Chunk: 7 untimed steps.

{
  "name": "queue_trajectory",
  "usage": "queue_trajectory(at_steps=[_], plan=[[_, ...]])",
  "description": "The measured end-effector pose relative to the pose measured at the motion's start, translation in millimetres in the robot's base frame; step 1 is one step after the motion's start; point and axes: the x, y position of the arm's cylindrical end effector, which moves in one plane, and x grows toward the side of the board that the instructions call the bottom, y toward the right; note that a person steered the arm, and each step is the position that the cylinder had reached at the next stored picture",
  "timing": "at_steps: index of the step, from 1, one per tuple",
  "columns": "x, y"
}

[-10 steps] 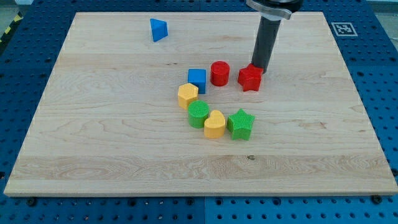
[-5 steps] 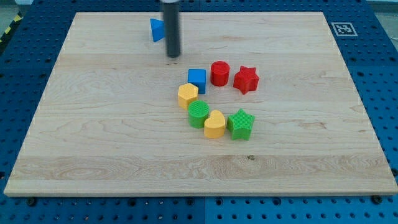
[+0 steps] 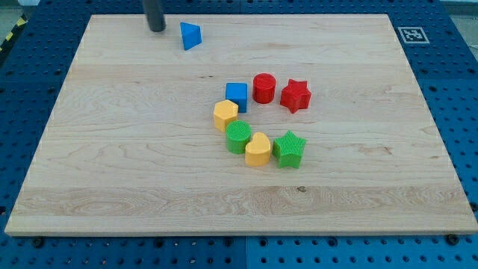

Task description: Push the triangle to the right of the red star

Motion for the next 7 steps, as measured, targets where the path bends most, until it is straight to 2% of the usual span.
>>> queue_trajectory(at_steps=[1, 4, 5, 7], plan=[[10, 33], [27, 44], [46, 52], [62, 85]])
